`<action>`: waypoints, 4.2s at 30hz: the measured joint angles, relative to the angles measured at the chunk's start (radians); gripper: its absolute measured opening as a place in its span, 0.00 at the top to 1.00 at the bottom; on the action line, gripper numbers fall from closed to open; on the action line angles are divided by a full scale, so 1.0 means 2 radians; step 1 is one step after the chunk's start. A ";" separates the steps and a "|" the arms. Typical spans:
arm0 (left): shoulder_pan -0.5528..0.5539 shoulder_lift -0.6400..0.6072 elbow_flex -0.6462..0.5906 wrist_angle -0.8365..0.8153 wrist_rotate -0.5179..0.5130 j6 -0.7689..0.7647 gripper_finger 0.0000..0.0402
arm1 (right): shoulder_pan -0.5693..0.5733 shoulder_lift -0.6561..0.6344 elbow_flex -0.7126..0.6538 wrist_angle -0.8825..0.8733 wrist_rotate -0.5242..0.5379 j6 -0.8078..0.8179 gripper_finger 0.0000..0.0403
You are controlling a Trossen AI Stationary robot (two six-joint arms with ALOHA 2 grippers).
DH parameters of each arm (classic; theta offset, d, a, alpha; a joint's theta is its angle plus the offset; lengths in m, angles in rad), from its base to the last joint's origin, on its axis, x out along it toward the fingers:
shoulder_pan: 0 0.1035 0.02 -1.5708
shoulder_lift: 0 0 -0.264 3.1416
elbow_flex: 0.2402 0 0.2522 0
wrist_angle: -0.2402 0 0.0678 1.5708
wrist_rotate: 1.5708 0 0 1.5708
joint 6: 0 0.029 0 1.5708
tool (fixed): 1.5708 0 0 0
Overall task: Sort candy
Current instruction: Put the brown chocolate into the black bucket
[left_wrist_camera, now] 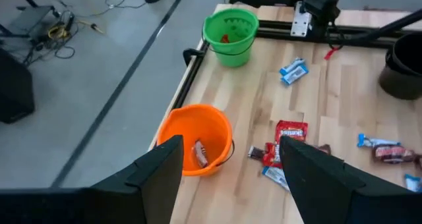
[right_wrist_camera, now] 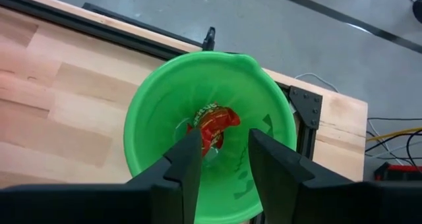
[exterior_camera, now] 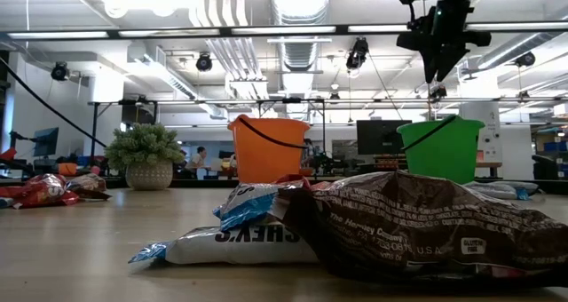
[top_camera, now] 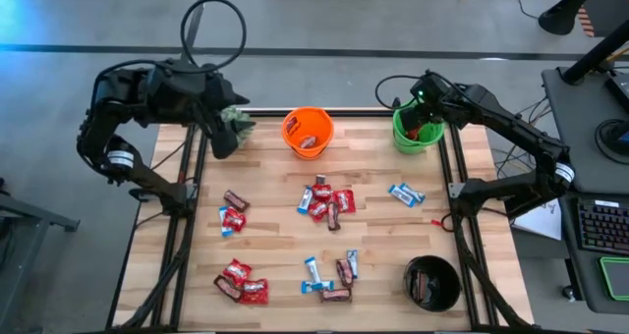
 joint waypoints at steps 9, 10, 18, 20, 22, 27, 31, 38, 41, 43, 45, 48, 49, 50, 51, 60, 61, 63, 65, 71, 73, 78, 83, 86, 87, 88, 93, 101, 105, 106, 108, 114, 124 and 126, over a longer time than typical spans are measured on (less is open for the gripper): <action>0.000 0.002 0.000 -0.002 0.000 -0.080 0.42 | 0.000 0.000 0.000 0.001 0.000 0.002 0.71; 0.000 0.002 0.000 -0.002 0.004 -0.086 0.42 | 0.000 0.000 0.000 0.001 0.000 0.002 0.71; -0.001 0.006 0.004 -0.033 0.044 -0.074 0.42 | 0.000 0.000 0.000 0.002 0.000 0.002 0.72; -0.001 0.011 0.003 -0.033 0.043 -0.073 0.42 | 0.000 0.000 0.000 0.002 0.000 0.003 0.72; -0.003 0.016 0.003 -0.030 0.043 -0.075 0.42 | 0.000 0.000 0.000 0.002 0.000 0.008 0.73; -0.014 0.029 0.004 -0.022 0.043 -0.059 0.42 | 0.000 0.000 0.000 0.002 0.000 0.022 0.73; -0.025 0.035 0.004 -0.023 0.044 -0.048 0.42 | 0.000 0.002 0.000 0.001 -0.027 0.003 0.73; -0.024 0.035 0.004 -0.018 0.151 -0.089 0.46 | 0.000 0.002 0.000 0.014 -0.041 -0.035 0.76; -0.024 0.035 0.004 -0.014 0.157 -0.108 0.46 | 0.000 0.002 0.000 0.017 -0.043 -0.025 0.77; -0.024 0.036 0.004 -0.008 0.157 -0.116 0.46 | 0.000 0.002 0.000 0.021 -0.054 -0.024 0.77; -0.024 0.039 0.004 0.003 0.157 -0.118 0.46 | 0.000 0.002 0.000 0.023 -0.062 -0.024 0.77; -0.024 0.049 0.004 0.012 0.157 -0.118 0.46 | 0.000 0.002 0.000 0.023 -0.063 -0.029 0.77; -0.024 0.054 0.004 0.010 0.157 -0.115 0.46 | 0.000 0.002 0.000 0.023 -0.063 -0.029 0.77; -0.024 0.059 0.004 0.007 0.157 -0.111 0.46 | 0.000 0.002 0.000 0.023 -0.063 -0.029 0.77; -0.024 0.064 0.004 0.006 0.157 -0.106 0.46 | 0.000 0.002 0.000 0.023 -0.063 -0.030 0.77; -0.024 0.085 0.004 -0.006 0.158 -0.059 0.49 | 0.000 0.002 0.000 0.024 -0.063 -0.055 0.77; -0.025 0.084 0.004 -0.006 0.158 -0.059 0.50 | 0.000 0.002 0.000 0.024 -0.063 -0.055 0.77; -0.027 0.079 0.004 -0.008 0.158 -0.053 0.55 | 0.000 0.002 0.000 0.024 -0.063 -0.055 0.77; -0.029 0.073 0.004 -0.012 0.158 -0.038 0.60 | 0.000 0.002 0.000 0.024 -0.063 -0.054 0.77; -0.033 0.050 0.004 -0.018 0.159 -0.010 0.77 | 0.000 0.002 0.000 0.024 -0.063 -0.054 0.77; -0.033 0.046 0.004 -0.019 0.159 -0.009 0.82 | 0.000 0.002 0.000 0.024 -0.065 -0.054 0.77; -0.033 0.045 0.004 -0.025 0.157 -0.012 0.90 | 0.000 0.002 0.000 0.024 -0.065 -0.055 0.77; -0.033 0.056 0.004 -0.035 0.146 -0.023 0.88 | 0.000 0.002 0.000 0.025 -0.065 -0.055 0.77; -0.033 0.059 0.004 -0.035 0.145 -0.024 0.85 | 0.000 0.002 0.000 0.037 -0.065 -0.073 0.77; -0.033 0.059 0.004 -0.035 0.144 -0.024 0.84 | 0.001 0.002 0.000 0.043 -0.065 -0.082 0.77; -0.033 0.059 0.004 -0.035 0.144 -0.024 0.83 | 0.001 0.002 0.000 0.049 -0.065 -0.088 0.77; -0.033 0.055 0.004 -0.035 0.143 -0.015 0.81 | 0.002 0.002 0.008 0.066 -0.071 -0.125 0.77; -0.032 0.052 0.003 -0.035 0.025 0.005 0.81 | 0.002 0.002 0.035 0.118 -0.192 -0.194 0.76; -0.032 0.051 0.003 -0.034 0.008 0.002 0.81 | 0.002 0.003 0.037 0.134 -0.209 -0.226 0.71; -0.032 0.051 0.003 -0.035 0.005 0.000 0.81 | 0.002 0.003 0.038 0.136 -0.209 -0.234 0.69; -0.032 0.051 0.003 -0.035 0.000 -0.005 0.81 | 0.002 0.005 0.038 0.140 -0.209 -0.242 0.67; -0.032 0.051 0.003 -0.034 -0.012 -0.010 0.81 | 0.001 0.014 0.038 0.174 -0.209 -0.213 0.64; 0.011 0.049 0.003 -0.034 -0.083 0.068 0.81 | 0.001 0.087 0.037 0.281 -0.205 -0.218 0.64; 0.031 0.049 0.003 -0.034 -0.084 0.072 0.81 | 0.001 0.107 0.044 0.299 -0.205 -0.215 0.64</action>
